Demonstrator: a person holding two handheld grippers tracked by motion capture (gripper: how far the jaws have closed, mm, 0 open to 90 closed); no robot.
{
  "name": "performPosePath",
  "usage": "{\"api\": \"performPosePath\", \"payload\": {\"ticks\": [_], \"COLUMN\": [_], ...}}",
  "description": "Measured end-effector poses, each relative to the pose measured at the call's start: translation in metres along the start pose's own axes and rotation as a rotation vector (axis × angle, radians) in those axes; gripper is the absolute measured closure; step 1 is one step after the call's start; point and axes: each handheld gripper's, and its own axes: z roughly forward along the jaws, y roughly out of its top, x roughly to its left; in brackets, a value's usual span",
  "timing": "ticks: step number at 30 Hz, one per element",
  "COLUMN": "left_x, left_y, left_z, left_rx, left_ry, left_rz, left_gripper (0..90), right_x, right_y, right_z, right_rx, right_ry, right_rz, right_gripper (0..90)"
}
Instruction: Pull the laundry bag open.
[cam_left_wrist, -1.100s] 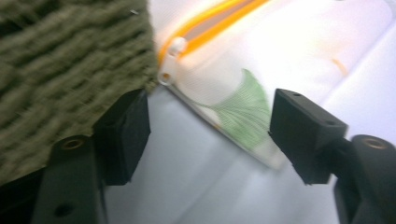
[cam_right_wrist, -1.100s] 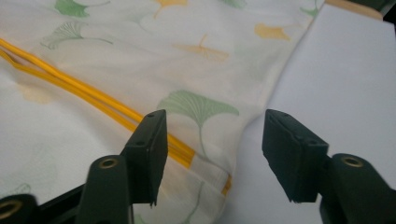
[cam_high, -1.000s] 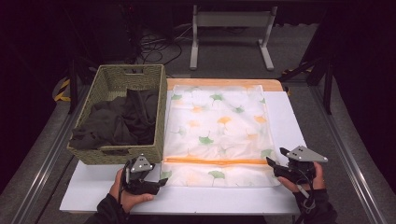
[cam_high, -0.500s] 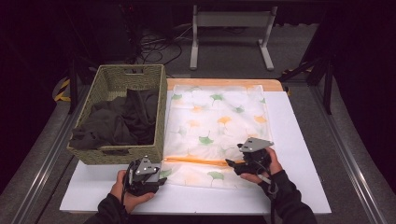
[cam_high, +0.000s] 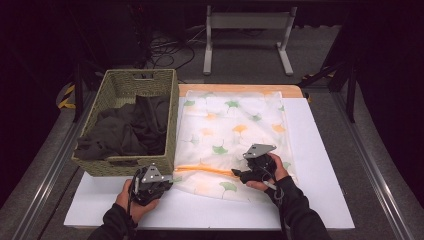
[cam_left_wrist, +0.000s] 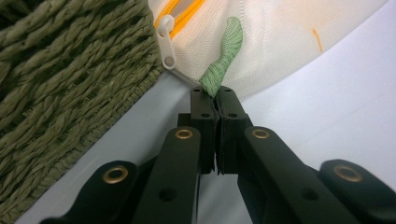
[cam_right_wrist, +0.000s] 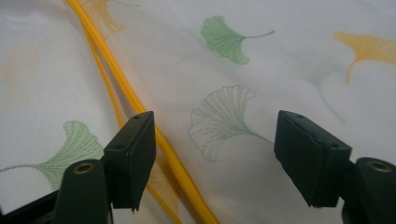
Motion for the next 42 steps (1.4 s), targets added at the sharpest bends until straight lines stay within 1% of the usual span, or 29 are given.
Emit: {"api": "performPosePath", "payload": {"ticks": [1,3,5,7,9,10,11,12,14,15,16,17,18,20,22,24,26,27,32,35,36,37,38,39,40,42], "left_x": [0.000,-0.001,0.000,0.001,0.002,0.002,0.003,0.003,0.004,0.006,0.006,0.007,0.007,0.008,0.008,0.008,0.008,0.007,0.005,0.005,0.006,0.006,0.005,0.005,0.005,0.005], "left_y": [0.000,0.001,0.001,0.000,0.000,0.000,0.000,0.000,0.000,0.000,-0.001,-0.001,-0.001,-0.002,-0.002,-0.002,-0.004,-0.004,-0.006,-0.006,-0.006,-0.006,-0.006,-0.006,-0.006,-0.007], "left_z": [0.000,0.000,0.000,-0.001,-0.001,-0.001,-0.002,-0.002,-0.002,-0.002,-0.002,-0.003,-0.004,-0.004,-0.004,-0.004,-0.005,-0.005,-0.007,-0.008,-0.009,-0.009,-0.009,-0.009,-0.010,-0.010], "left_rx": [0.002,0.006,0.007,0.008,0.010,0.012,0.015,0.011,0.012,0.015,0.013,0.016,0.017,0.014,0.014,0.012,0.008,0.006,-0.001,-0.007,-0.011,-0.011,-0.011,-0.013,-0.014,-0.020], "left_ry": [0.005,0.003,0.003,-0.002,-0.002,0.003,0.015,0.012,0.014,0.021,0.020,0.029,0.039,0.032,0.032,0.030,0.027,0.024,0.014,0.009,0.012,0.012,0.009,0.011,0.009,0.006], "left_rz": [0.003,0.005,0.006,0.007,0.003,0.004,0.012,0.001,0.000,0.006,0.000,0.008,0.011,0.002,0.003,0.002,0.010,0.000,0.015,0.017,0.021,0.021,0.020,0.021,0.020,0.018], "left_gripper": [88.3,88.5,88.6,88.6,88.7,88.7,88.7,88.7,88.8,88.8,88.8,88.8,88.8,88.8,88.8,88.8,88.8,88.7,88.7,88.6,88.6,88.6,88.6,88.6,88.6,88.6], "right_x": [0.000,0.000,-0.001,-0.004,-0.008,-0.010,-0.011,-0.013,-0.013,-0.013,-0.013,-0.014,-0.015,-0.017,-0.019,-0.020,-0.020,-0.020,-0.019,-0.016,-0.016,-0.016,-0.015,-0.014,-0.014,-0.010], "right_y": [0.000,0.000,0.000,0.001,0.001,0.001,0.002,0.004,0.005,0.005,0.006,0.006,0.006,0.006,0.006,0.006,0.006,0.006,0.008,0.013,0.016,0.016,0.018,0.020,0.021,0.026], "right_z": [0.003,0.008,0.010,0.013,0.014,0.014,0.014,0.014,0.015,0.015,0.015,0.016,0.016,0.016,0.016,0.016,0.016,0.016,0.013,0.004,-0.004,-0.004,-0.008,-0.013,-0.016,-0.022], "right_rx": [0.017,0.040,0.046,0.039,0.035,0.031,0.034,0.043,0.046,0.046,0.046,0.042,0.038,0.034,0.032,0.027,0.025,0.023,0.007,-0.047,-0.086,-0.086,-0.102,-0.128,-0.143,-0.171], "right_ry": [0.000,-0.004,-0.002,0.013,0.027,0.025,0.016,0.011,-0.002,-0.002,-0.006,-0.009,-0.014,-0.025,-0.031,-0.044,-0.060,-0.058,-0.075,-0.099,-0.106,-0.106,-0.116,-0.134,-0.142,-0.173], "right_rz": [-0.001,-0.004,0.000,0.023,0.032,0.045,0.058,0.062,0.056,0.056,0.053,0.057,0.067,0.077,0.083,0.085,0.079,0.079,0.060,0.050,0.055,0.055,0.057,0.055,0.054,0.041], "right_gripper": [30.4,30.2,29.8,31.2,35.4,40.8,44.1,46.8,49.7,49.7,51.4,54.2,59.1,66.1,73.2,79.3,85.0,87.0,88.8,89.0,89.0,89.0,89.1,89.1,89.2,89.3]}}
